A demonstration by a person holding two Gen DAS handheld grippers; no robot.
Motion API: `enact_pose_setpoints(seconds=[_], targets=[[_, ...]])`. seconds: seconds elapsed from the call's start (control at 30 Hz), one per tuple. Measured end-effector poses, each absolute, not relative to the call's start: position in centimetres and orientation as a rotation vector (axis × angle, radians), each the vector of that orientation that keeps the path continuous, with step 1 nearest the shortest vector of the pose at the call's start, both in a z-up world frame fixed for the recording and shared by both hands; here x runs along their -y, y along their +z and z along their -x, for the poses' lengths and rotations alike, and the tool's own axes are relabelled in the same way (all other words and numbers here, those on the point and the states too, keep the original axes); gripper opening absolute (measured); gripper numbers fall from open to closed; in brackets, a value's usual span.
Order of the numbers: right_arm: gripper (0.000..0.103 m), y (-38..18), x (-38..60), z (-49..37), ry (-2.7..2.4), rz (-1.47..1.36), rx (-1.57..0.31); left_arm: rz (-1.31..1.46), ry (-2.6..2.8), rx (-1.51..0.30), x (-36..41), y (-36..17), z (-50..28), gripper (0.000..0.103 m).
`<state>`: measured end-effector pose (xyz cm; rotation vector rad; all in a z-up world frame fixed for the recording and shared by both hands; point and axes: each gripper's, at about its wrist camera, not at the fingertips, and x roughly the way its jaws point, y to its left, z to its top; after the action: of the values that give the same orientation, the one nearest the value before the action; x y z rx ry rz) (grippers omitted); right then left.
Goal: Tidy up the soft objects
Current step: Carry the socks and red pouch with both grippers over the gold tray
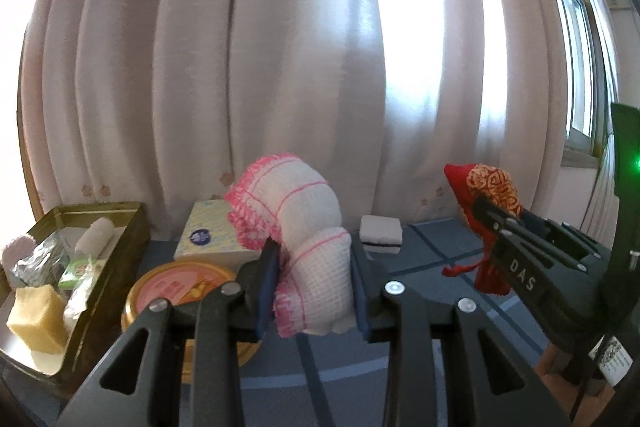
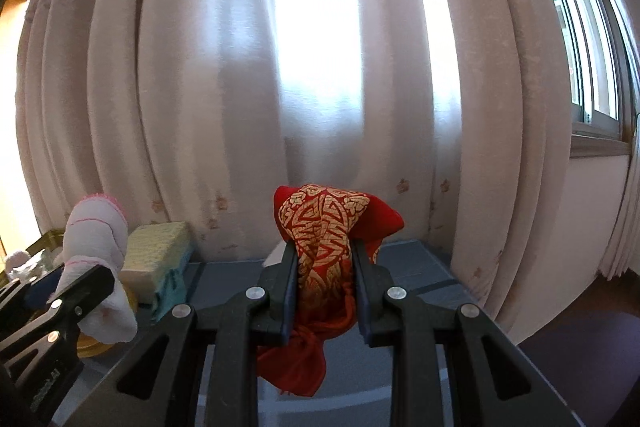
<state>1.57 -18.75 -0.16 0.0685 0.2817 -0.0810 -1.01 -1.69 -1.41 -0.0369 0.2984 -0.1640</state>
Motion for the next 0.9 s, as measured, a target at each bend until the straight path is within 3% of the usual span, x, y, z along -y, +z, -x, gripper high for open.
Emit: enact_pose_setpoints(seconds=[0.9], targets=[[0.027,-0.2,8.0,-0.3,0.095,-0.049,-0.296,0.066,-0.083,-0.280,-7.2,-1.5,3.6,0.031]])
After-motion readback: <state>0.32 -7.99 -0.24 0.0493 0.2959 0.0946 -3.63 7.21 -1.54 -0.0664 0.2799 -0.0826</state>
